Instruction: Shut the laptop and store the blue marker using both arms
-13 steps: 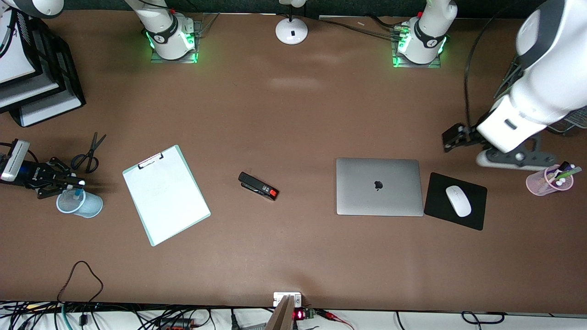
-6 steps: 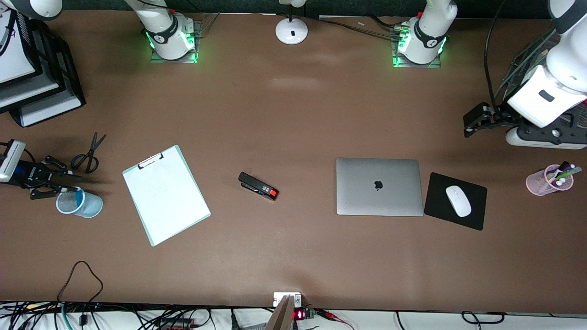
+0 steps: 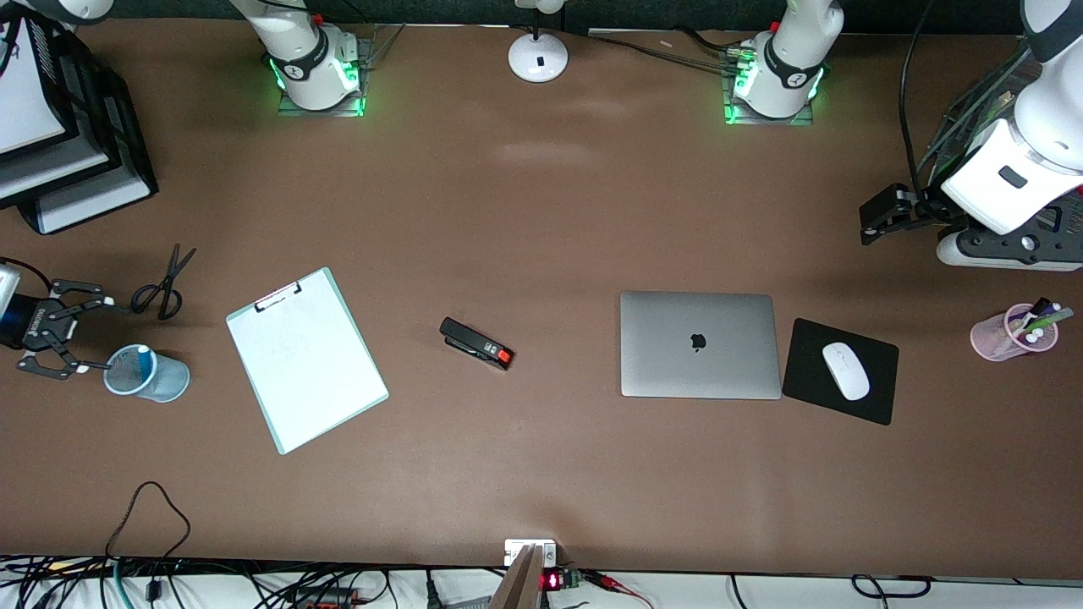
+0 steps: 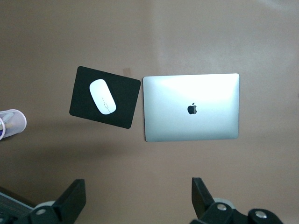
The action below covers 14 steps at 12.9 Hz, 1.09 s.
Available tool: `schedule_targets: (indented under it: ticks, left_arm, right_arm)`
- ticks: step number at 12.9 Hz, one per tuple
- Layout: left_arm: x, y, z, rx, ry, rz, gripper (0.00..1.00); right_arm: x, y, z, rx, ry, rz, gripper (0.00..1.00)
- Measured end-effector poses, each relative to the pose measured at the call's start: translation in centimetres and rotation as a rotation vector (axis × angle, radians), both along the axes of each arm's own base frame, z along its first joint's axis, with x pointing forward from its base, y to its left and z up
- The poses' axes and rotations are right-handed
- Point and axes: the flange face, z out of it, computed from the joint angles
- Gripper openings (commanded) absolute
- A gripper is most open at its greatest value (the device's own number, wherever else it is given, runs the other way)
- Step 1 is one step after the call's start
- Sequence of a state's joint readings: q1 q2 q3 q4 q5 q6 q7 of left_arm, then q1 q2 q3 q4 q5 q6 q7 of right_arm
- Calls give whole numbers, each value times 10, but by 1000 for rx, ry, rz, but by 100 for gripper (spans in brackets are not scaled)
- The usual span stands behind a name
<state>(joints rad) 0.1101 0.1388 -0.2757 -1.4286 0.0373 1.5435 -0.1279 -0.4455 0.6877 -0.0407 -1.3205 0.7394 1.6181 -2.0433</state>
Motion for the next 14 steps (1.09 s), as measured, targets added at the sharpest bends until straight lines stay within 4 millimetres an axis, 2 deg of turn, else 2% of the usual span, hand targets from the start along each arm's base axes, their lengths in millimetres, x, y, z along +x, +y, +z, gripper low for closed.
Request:
schedule_targets:
  ticks: [3,5,8,11,14]
  left_arm:
    - [-2,-10,-9,2,26,-21,100]
    - [-3,-19,-11,-1,24,-37,100]
    - [0,-15,-5,-4,2,-29,100]
    - [1,-3,0,-5,-9,-9,100]
    - [4,15,1,-4,-9,22,100]
  right_arm:
    - [7,47,62,-83,120,-66,100]
    - [1,74,89,-131,205,-128,100]
    - [-8,121,129,-241,368,-289,100]
    - [-12,180,155,-331,534,-493,100]
    - [-14,230,165,-443,679,-742,100]
